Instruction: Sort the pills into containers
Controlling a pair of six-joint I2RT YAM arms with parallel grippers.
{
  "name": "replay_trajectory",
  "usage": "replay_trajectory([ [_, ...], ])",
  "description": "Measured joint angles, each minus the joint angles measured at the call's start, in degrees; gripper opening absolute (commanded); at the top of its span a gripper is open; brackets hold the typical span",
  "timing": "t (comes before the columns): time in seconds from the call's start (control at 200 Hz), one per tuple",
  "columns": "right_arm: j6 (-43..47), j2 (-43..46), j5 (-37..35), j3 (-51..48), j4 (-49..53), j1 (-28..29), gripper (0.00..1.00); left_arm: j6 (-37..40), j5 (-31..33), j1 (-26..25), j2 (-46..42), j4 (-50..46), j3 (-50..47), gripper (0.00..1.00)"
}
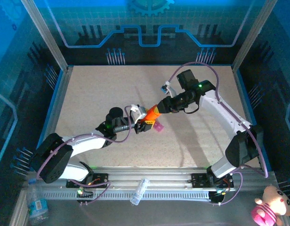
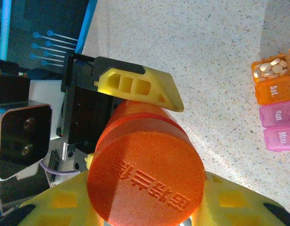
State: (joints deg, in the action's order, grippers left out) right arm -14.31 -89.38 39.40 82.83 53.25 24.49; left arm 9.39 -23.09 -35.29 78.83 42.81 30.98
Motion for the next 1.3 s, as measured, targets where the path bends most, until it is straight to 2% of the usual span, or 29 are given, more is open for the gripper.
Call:
replay_trajectory([
  [0.145,-3.39,-0.02,-0.33,-0.26,-1.29,0.11,0.42,0.0,0.94,0.0,0.0,-0.15,0.0,0.0],
  [0.425,-4.63,-0.11,0.15,0.11,-2.47,1.16,0.81,0.02,1.16,-0.9,0.17,4.02,0.31,0.0],
  [0.595,-3.45,2.32,0.44,-0.44,-3.65,-0.15,0.94,-0.02,1.18,-1.2,1.14,7.54,1.09,0.0],
  [0.765,-2.43,11.54,1.7,-4.02,-5.2,-4.35,0.96,-1.14,1.22,-1.2,3.15,10.4,1.49,0.0],
  [0.956,-3.72,19.34,1.29,-6.67,-10.45,-8.79,0.92,-5.35,1.2,-0.48,5.95,15.74,1.6,0.0],
  [1.061,-3.45,18.64,0.44,-6.05,-12.76,-8.81,0.89,-8.09,1.16,-0.11,7.08,18.49,1.68,0.0],
  [1.301,-1.14,10.01,-0.26,0.42,-13.94,-8.0,0.9,-11.8,0.72,-0.07,7.61,21.27,2.4,0.0],
])
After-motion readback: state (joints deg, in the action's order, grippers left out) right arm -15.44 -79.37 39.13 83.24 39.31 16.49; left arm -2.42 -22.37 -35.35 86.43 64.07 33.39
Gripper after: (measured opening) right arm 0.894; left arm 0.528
